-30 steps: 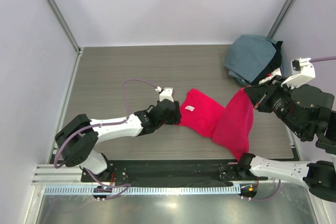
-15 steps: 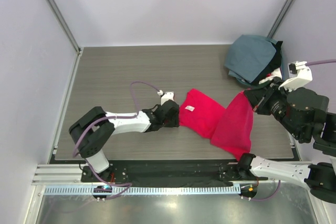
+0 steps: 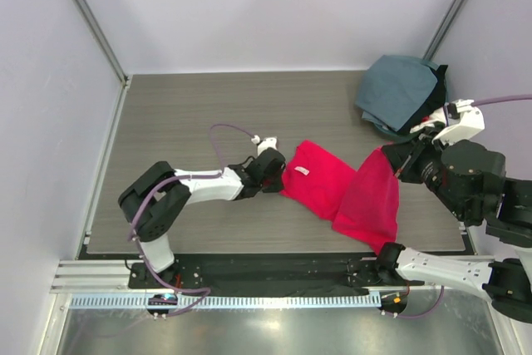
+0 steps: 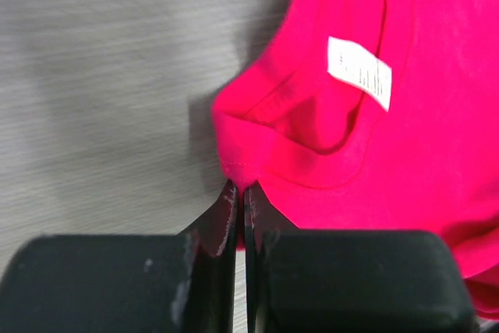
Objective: Fold and stack the t-shirts
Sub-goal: Flatten the tshirt out
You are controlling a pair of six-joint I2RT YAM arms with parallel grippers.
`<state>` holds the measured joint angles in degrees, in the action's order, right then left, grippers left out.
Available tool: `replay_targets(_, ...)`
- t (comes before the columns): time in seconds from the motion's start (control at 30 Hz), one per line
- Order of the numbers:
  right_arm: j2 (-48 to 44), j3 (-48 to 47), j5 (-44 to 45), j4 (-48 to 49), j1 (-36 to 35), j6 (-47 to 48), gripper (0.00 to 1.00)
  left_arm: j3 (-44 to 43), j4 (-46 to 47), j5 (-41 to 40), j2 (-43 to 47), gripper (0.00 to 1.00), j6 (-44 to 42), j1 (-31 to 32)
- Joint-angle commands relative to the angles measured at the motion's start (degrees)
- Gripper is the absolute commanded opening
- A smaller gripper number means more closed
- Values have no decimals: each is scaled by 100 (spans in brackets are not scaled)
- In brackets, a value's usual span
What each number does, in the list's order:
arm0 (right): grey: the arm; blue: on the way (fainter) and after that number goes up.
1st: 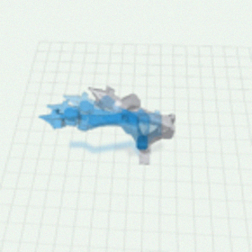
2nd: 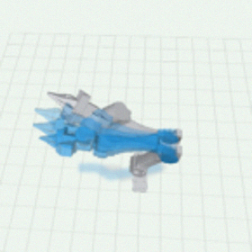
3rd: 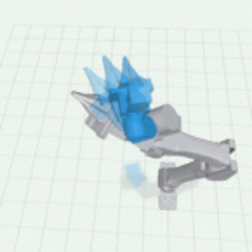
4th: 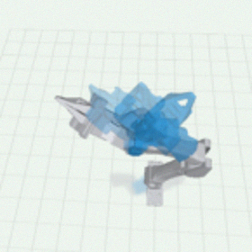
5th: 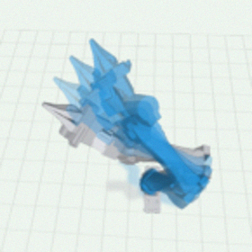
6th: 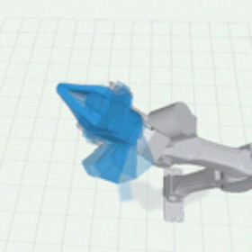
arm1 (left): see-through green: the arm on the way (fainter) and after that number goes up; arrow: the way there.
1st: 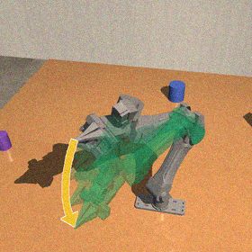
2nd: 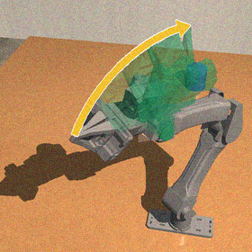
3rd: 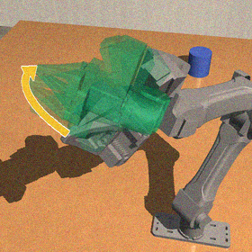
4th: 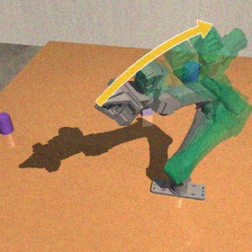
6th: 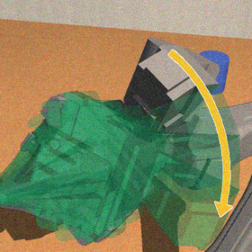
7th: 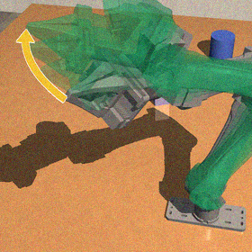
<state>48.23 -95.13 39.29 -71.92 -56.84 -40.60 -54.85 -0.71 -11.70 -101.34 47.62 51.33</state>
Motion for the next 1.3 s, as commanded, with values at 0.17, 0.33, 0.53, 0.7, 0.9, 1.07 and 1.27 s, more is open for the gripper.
replay_targets(0.17,283,1197,1370,573,-11,-79,1,-70,-385,854,1728,0,37,-1687)
replay_targets(0.33,47,1953,2317,1406,-11,-151,1,-315,-1289,90,2732,0,-165,-2074)
replay_targets(0.53,493,2622,2383,2049,356,77,1,-850,-2124,195,3568,0,-244,-3075)
replay_targets(0.7,793,3009,-404,3199,2585,1123,1,-1317,-2521,405,4086,0,-104,-3988)
replay_targets(0.9,1503,1792,-2424,3404,4470,1669,1,-2169,-2907,896,3903,0,-68,-4753)
replay_targets(1.07,1699,875,-3356,3448,4576,1713,1,-3601,-3426,1021,3525,0,-217,-4922)
replay_targets(1.27,707,847,-4102,3457,4568,1897,1,-3885,-4006,1152,4253,0,-472,-4931)
